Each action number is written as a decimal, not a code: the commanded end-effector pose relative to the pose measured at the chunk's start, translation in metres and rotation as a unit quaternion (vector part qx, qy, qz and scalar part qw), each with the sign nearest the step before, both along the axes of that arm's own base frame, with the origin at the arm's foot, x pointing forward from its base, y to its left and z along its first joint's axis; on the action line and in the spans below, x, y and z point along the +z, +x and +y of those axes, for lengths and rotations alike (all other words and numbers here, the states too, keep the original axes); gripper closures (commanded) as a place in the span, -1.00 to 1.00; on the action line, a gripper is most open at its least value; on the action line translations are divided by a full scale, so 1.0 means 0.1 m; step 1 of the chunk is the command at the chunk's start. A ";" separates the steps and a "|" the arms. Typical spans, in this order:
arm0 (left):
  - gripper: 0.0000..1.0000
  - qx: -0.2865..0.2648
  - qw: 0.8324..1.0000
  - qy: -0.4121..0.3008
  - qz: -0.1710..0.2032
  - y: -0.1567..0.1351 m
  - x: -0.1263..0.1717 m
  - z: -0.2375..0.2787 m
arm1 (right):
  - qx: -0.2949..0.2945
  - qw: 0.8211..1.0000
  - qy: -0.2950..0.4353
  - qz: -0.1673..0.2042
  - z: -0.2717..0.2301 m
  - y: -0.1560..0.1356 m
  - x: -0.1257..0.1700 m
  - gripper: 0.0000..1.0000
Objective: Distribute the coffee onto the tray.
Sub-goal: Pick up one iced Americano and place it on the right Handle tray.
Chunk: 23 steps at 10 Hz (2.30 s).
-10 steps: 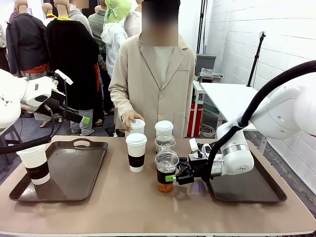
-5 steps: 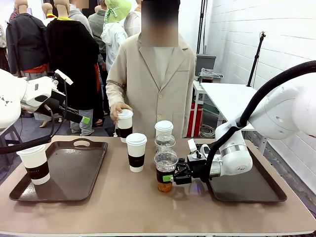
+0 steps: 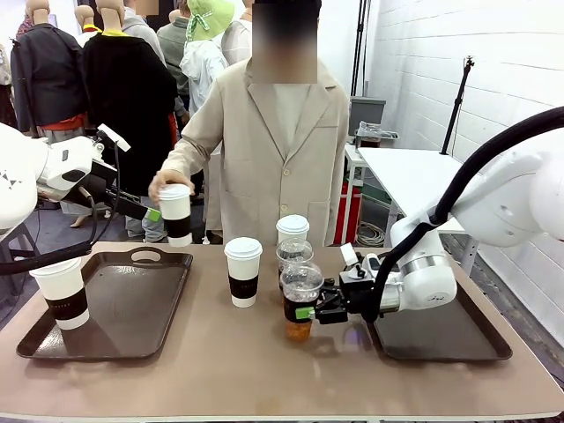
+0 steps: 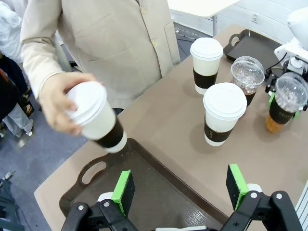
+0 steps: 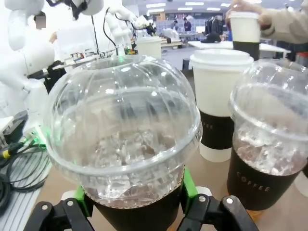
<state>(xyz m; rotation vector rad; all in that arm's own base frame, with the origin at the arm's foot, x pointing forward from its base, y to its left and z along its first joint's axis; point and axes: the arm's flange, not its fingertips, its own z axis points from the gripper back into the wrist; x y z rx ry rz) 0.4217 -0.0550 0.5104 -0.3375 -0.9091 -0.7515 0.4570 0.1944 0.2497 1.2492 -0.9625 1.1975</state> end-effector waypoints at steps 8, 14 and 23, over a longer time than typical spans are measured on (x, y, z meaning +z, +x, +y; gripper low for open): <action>-1.00 -0.001 1.000 -0.002 0.002 0.00 -0.01 0.01 | 0.022 0.999 -0.031 -0.004 -1.59 -0.33 0.98 -0.63; -1.00 -0.001 1.000 -0.002 0.002 0.00 -0.01 0.01 | -0.005 0.999 -0.048 -0.005 -2.05 -0.41 0.73 -0.63; -1.00 -0.001 1.000 -0.002 0.002 0.00 -0.01 0.01 | 0.008 0.999 -0.035 -0.022 -2.24 -0.23 0.31 -0.63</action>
